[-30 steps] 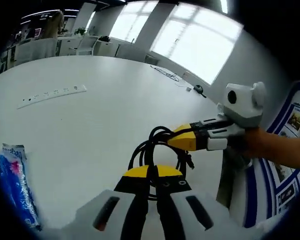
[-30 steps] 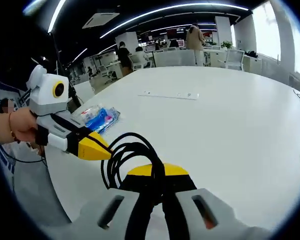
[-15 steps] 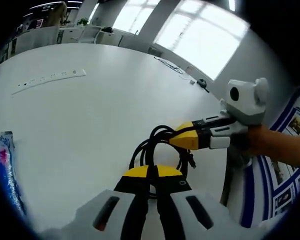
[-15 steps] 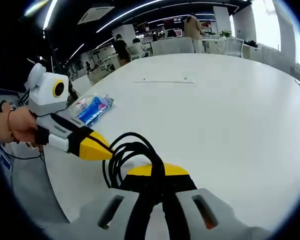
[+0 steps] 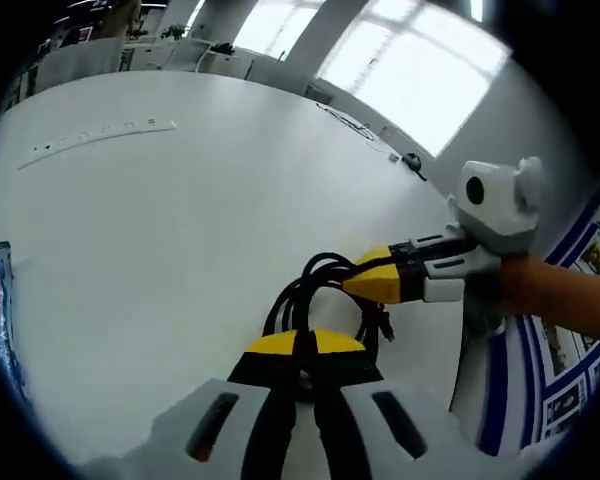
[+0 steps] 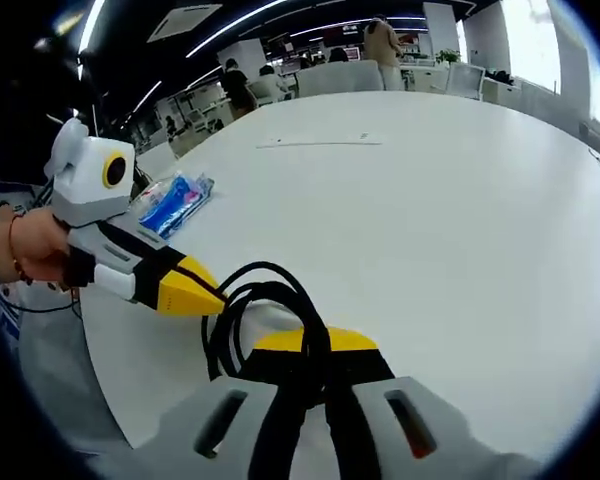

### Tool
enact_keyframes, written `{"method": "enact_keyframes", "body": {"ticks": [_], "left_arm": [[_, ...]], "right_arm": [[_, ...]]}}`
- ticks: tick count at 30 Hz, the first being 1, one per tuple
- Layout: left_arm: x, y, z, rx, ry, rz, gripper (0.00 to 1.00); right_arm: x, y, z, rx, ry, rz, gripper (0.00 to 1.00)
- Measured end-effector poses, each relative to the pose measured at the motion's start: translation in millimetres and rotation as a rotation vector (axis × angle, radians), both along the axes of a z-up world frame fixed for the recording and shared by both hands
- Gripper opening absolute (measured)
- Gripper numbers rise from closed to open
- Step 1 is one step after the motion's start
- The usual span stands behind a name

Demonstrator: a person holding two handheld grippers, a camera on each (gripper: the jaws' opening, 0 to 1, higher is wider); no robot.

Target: Arrange the tabletop items into an orderly group along one side of the table until the central work area is clear of visible clutter.

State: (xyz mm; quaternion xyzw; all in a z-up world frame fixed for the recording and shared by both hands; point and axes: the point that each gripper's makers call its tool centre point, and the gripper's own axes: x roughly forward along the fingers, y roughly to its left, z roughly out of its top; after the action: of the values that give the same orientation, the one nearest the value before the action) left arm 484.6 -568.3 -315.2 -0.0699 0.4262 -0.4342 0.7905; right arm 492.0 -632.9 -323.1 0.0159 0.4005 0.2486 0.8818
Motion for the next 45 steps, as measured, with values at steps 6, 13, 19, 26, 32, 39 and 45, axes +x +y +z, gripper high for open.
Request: {"method": "enact_keyframes", "body": {"ticks": [6,13,19,26,32,39,45], "left_arm": [[1.1,-1,-4.1,0.006,-0.010,0.000,0.02],[4.0,0,-9.3,0.027,-0.027,0.006,0.04],[3.9,3,-12.2,0.036,-0.025,0.014,0.06],[5.7,6,-10.0,0.029,-0.031,0.026,0.15],[4.9,8,-7.7,0.026,-0.035,0.030,0.22],[4.8,10,-4.0,0.030,-0.051,0.031,0.28],[5.6,16,0.9,0.037,-0.067,0.038,0.34]], "right_arm": [[-1,-2,-5.8,-0.013,0.007,0.000,0.03],[0,-4,-9.0,-0.036,-0.001,0.001,0.05],[0,-4,-9.7,-0.031,-0.004,-0.003,0.07],[0,-3,-10.3,-0.031,-0.003,-0.004,0.10],[2,-5,-8.3,-0.032,-0.013,-0.019,0.18],[1,-7,-2.0,-0.032,-0.022,-0.028,0.22],[3,-9,3.0,-0.022,-0.031,-0.047,0.29]]}}
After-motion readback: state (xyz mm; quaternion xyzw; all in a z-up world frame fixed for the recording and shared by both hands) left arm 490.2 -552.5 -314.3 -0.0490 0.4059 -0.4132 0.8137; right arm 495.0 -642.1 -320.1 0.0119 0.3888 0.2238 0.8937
